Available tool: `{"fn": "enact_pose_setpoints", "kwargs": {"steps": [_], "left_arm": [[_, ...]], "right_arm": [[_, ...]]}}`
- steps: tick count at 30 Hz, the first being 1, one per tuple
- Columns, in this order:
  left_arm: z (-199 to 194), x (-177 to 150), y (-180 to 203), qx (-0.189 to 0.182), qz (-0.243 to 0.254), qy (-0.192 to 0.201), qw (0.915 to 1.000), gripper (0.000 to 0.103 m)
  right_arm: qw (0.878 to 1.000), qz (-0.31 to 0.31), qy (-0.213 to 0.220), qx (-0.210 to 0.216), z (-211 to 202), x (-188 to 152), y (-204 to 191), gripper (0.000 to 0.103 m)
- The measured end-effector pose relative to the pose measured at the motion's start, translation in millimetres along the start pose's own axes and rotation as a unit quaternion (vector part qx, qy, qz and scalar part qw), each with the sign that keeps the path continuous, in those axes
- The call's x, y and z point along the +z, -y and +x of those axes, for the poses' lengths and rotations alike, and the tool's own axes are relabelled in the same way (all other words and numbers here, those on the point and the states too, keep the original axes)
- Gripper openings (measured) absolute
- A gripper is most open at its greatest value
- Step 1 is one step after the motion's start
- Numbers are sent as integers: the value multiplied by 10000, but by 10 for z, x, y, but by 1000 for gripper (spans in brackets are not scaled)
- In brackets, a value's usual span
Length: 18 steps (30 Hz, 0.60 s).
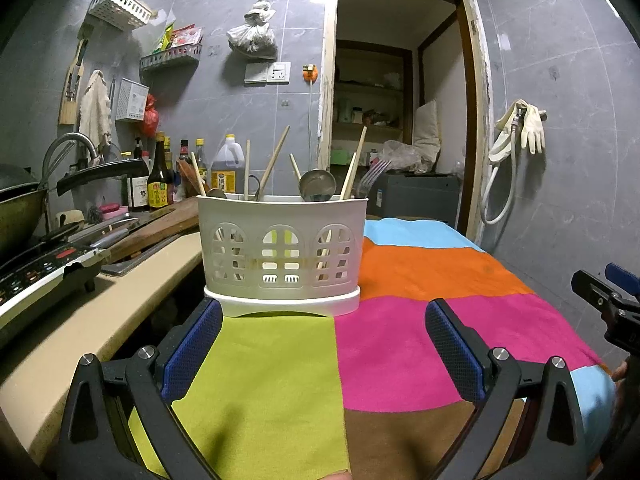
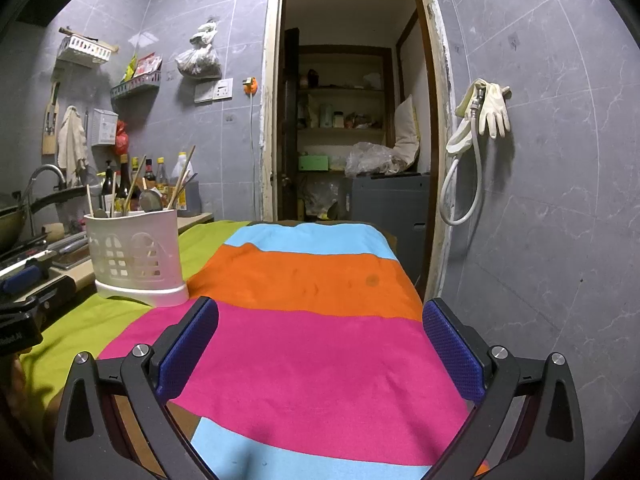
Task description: Organize utensils
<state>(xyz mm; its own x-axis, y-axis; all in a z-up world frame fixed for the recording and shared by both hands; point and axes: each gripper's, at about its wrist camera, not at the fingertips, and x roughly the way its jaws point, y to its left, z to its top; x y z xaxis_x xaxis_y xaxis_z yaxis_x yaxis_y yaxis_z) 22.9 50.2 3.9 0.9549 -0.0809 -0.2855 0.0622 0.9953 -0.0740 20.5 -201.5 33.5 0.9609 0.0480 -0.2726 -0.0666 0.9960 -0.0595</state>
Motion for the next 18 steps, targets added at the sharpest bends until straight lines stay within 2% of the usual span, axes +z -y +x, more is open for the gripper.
{"fn": "enact_pose_setpoints", "kwargs": {"steps": [18], "left_arm": [[27, -40, -42, 21, -36, -63, 10000, 99]], "right_arm": [[10000, 3, -18, 1, 10, 0, -2, 103]]}}
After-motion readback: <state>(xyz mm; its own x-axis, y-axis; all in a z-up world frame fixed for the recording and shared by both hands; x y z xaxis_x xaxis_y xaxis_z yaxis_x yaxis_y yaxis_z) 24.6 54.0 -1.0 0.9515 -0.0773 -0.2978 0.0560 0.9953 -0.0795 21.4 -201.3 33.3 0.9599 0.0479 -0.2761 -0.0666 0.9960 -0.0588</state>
